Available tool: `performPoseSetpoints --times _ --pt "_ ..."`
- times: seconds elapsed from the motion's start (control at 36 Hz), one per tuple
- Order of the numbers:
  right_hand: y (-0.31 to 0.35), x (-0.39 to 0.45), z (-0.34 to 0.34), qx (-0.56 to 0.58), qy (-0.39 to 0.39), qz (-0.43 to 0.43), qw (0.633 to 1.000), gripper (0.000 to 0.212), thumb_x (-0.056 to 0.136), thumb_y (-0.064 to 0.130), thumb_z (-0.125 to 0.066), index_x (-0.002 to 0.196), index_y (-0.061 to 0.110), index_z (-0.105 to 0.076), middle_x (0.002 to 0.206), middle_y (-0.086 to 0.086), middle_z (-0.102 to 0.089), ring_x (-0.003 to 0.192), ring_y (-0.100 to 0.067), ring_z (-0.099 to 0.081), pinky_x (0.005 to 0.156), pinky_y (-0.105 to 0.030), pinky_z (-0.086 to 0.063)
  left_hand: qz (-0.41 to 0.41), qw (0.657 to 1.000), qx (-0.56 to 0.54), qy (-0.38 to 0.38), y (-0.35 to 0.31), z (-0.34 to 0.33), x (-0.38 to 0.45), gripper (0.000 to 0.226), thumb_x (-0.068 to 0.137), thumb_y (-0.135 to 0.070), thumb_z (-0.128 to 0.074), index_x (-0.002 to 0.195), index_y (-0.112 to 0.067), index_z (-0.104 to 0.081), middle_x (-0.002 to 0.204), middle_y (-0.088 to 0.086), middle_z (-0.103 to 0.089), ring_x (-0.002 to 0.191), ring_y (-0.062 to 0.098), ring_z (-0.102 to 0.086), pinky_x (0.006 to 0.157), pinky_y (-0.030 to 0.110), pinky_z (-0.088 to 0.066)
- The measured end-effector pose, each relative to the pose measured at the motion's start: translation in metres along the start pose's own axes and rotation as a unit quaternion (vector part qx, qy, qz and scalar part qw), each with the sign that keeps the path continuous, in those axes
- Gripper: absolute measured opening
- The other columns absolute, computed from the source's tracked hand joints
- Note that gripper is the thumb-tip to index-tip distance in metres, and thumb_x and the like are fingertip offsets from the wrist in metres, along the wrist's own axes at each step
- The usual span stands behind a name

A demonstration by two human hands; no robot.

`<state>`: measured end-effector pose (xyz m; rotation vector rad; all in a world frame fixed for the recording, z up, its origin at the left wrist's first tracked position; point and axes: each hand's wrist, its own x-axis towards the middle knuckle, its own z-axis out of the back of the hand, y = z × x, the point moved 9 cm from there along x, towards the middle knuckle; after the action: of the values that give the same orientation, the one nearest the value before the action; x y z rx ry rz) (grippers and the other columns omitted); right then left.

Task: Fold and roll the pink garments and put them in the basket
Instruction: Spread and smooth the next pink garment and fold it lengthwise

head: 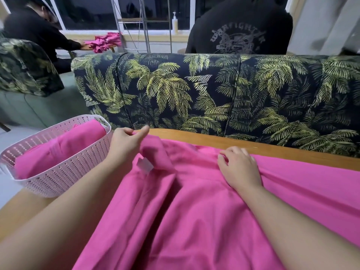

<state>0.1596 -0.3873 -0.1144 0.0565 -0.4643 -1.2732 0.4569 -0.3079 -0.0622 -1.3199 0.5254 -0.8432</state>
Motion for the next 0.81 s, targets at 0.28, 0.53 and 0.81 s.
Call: performPoseSetpoints --times 0.28,0.53,0.81 --pt "0.0 0.0 0.0 0.002 0.001 0.0 1.0 0.033 0.096 0.036 -0.043 0.113 0.023 -0.068 0.115 0.004 -0.061 0.109 -0.022 -0.049 0.093 -0.036 -0.04 -0.188 0.963 0.192 -0.018 -0.03 0.016 -0.01 0.046 0.072 0.021 -0.032 0.105 -0.01 -0.045 0.075 -0.004 -0.057 0.071 0.016 -0.057 0.062 0.021 -0.042" --pt "0.0 0.0 -0.001 0.003 -0.004 0.001 1.0 0.032 0.096 0.035 -0.043 0.113 0.024 -0.068 0.116 0.004 -0.061 0.109 -0.023 -0.05 0.092 -0.037 -0.04 -0.394 0.701 0.585 0.108 -0.027 -0.005 -0.025 0.06 0.071 -0.068 -0.038 0.079 -0.014 -0.063 0.058 0.003 -0.062 0.063 0.028 -0.06 0.057 0.035 -0.048" --pt "-0.001 0.0 -0.001 0.0 -0.003 -0.004 1.0 0.031 0.095 0.035 -0.044 0.111 0.025 -0.069 0.115 0.005 -0.062 0.109 -0.023 -0.05 0.091 -0.037 -0.04 -0.138 0.64 0.722 0.224 0.011 -0.042 -0.013 0.055 0.095 -0.057 -0.029 0.077 -0.017 -0.061 0.084 0.002 -0.065 0.085 0.021 -0.055 0.099 0.04 -0.027"
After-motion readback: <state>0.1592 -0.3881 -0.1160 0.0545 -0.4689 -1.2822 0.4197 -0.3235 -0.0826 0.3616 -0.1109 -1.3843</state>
